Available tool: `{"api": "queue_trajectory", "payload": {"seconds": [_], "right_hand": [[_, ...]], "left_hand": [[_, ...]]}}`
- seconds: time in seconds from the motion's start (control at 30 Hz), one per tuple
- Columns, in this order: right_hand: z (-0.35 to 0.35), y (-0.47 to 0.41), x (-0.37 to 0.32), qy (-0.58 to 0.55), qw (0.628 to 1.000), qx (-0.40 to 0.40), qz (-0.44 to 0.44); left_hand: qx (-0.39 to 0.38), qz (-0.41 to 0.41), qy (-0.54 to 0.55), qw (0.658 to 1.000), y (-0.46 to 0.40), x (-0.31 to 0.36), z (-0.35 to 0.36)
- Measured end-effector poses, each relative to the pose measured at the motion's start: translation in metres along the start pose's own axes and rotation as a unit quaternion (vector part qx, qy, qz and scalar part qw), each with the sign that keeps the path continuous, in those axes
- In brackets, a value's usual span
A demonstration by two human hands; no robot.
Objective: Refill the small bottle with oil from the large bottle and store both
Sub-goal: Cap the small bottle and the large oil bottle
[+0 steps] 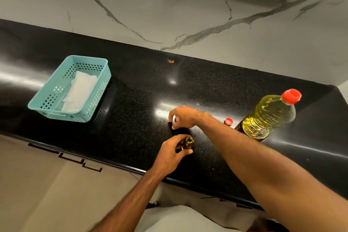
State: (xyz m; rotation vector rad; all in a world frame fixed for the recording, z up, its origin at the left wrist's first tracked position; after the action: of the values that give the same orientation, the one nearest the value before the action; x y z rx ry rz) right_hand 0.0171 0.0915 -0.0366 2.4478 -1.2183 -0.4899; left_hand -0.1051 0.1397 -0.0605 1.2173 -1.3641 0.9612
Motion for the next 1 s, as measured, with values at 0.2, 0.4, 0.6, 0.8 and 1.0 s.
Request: {"api": "queue_trajectory", "payload": {"seconds": [0.2,0.4,0.6,0.8,1.0], "right_hand": [[-0.007,0.022,0.022,-0.236,0.967,0.065,0.074],[0.03,0.099,0.052,-0.568,0.795,0.133,0.166],[0.044,0.149,0.041,-0.549,0.815,0.132,0.129],[0.007,0.163,0.049,-0.345,0.894,0.254,0.133],[-0.015,0.152,0.031,-0.127,0.962,0.238,0.041]], "left_hand": [[0.0,0.007,-0.006,1.0,-0.006,0.002,-0.002],[-0.011,0.021,-0.005,1.0,-0.013,0.005,0.003],[-0.037,0.031,-0.004,0.999,-0.024,0.009,0.016],[-0.047,0.04,-0.003,0.998,-0.04,0.014,0.024],[-0.061,0.041,-0.001,0.997,-0.047,0.014,0.028]]}}
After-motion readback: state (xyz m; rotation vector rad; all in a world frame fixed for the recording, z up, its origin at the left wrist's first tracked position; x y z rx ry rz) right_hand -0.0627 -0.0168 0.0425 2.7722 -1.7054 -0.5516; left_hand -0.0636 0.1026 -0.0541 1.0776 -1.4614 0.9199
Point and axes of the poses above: each hand's wrist, its own y-axis away from the middle knuckle, its own z-axis out of the palm, x = y × z, the point moved 7 cm from there along -y, towards the middle knuckle, and after that the axes turned 11 degrees about y, right-handed, at the moved point
